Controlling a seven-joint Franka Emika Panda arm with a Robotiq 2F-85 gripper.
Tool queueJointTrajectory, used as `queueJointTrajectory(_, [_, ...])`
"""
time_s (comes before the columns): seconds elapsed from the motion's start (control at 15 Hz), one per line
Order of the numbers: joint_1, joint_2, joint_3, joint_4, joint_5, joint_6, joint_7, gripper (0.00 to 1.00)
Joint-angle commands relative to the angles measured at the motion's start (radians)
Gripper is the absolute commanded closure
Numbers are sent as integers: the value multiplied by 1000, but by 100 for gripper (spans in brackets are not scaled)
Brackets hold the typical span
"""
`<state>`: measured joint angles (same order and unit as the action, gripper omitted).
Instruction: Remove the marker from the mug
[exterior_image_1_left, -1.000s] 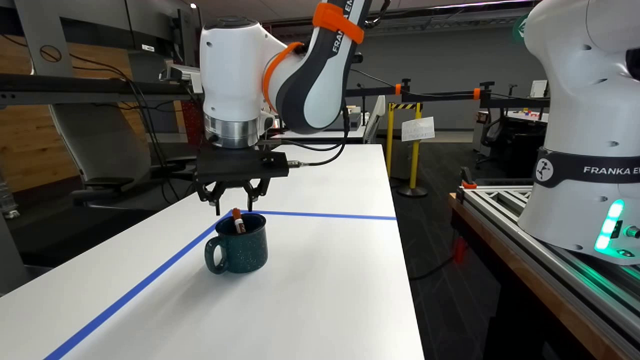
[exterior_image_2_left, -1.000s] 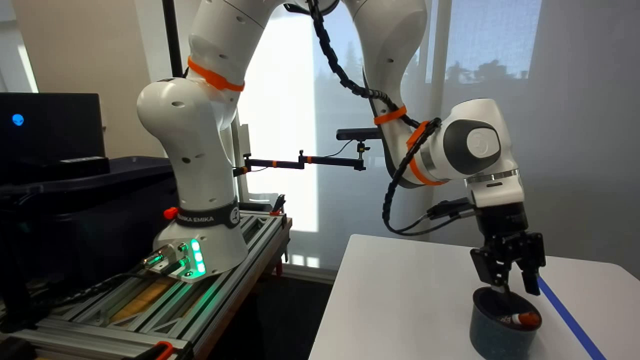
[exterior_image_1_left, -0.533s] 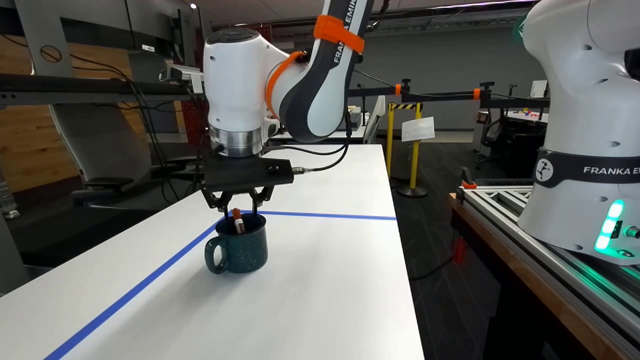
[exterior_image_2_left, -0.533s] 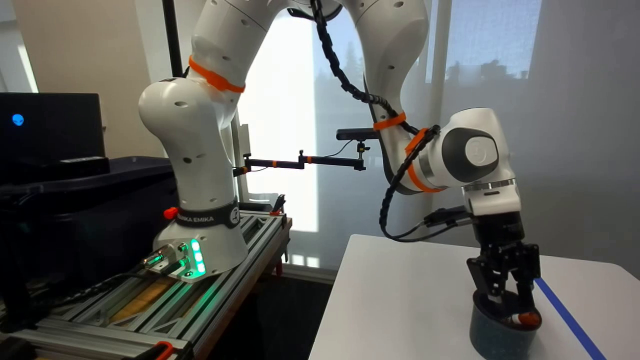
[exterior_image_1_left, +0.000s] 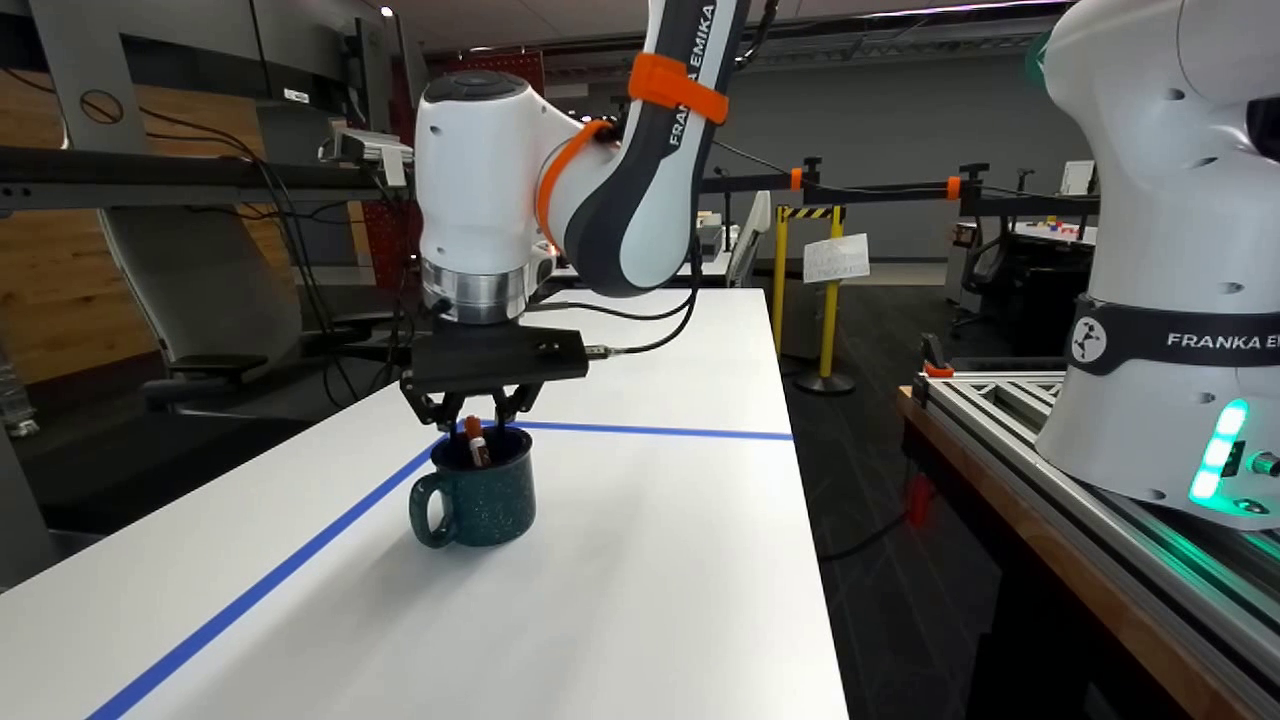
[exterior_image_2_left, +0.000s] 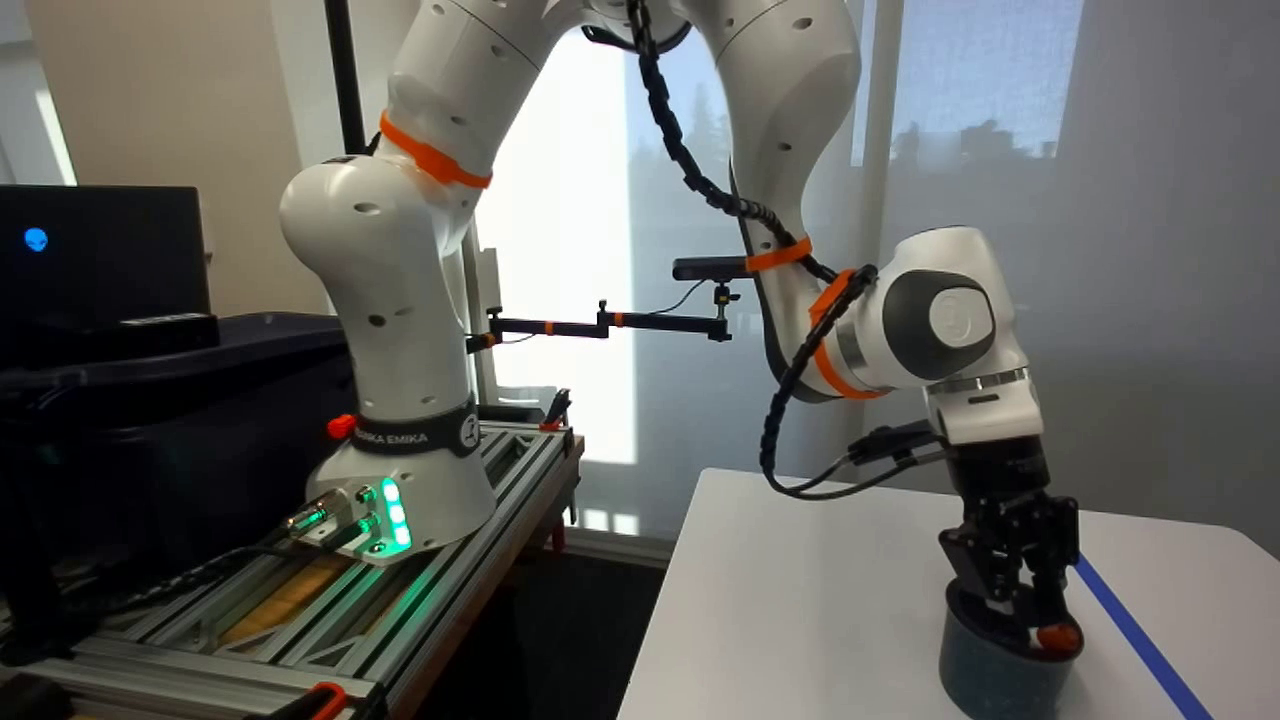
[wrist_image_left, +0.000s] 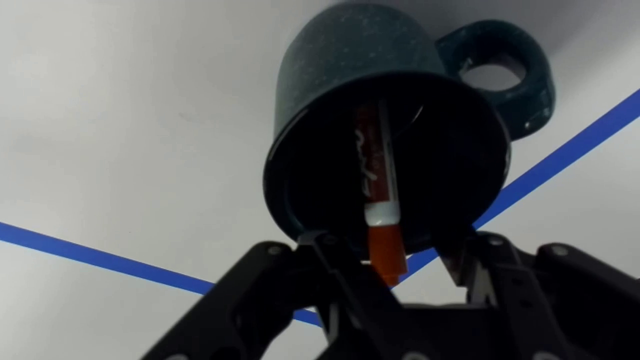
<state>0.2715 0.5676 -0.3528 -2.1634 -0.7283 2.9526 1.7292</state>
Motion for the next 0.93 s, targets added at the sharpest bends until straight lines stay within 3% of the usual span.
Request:
queueJointTrajectory(0.0, [33, 23, -35, 17, -26, 44, 32, 52])
queueJointTrajectory(0.47, [51, 51, -63, 22, -21, 68, 26, 54])
queueJointTrajectory(0.8, [47, 58, -57, 27, -16, 97, 12, 98])
queueJointTrajectory(0.87, [52, 37, -56, 12, -17, 93, 7, 98])
